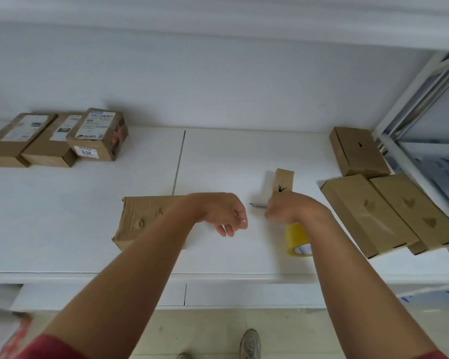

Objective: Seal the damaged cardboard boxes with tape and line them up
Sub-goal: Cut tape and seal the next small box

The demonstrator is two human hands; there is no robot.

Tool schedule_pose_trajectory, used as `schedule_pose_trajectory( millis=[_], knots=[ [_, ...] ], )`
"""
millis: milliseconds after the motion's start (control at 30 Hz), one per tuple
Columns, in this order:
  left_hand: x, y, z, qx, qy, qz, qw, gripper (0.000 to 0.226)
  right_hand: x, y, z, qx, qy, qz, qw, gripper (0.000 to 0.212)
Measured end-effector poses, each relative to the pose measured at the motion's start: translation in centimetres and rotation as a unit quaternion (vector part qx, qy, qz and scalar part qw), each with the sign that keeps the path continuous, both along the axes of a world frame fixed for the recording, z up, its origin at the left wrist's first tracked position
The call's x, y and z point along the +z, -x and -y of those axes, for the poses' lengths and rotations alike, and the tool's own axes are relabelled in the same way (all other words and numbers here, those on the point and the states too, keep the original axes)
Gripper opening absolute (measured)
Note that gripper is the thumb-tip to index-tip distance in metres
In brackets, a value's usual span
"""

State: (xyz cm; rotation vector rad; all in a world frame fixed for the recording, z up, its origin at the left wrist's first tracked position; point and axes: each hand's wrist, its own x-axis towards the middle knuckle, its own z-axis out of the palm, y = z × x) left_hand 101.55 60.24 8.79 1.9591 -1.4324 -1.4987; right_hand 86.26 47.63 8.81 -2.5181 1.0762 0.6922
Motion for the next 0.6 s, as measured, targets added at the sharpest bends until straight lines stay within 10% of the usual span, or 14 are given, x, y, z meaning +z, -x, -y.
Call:
schedule_pose_trajectory(
  millis=[500, 600],
  knots=[
    [-1.1, -0.8, -1.0, 0.024, 0.017, -0.001, 1.000, 0.014, -3.9, -0.8, 3.7, 0.029, 0.103, -0.079, 0.991, 0.008],
    [-1.2, -0.8, -1.1, 0.023, 0.036, 0.008, 0.999, 0.014, -4.1, -0.5, 4.5, 0.015, 0.080, 0.021, 0.996, 0.003]
  ],
)
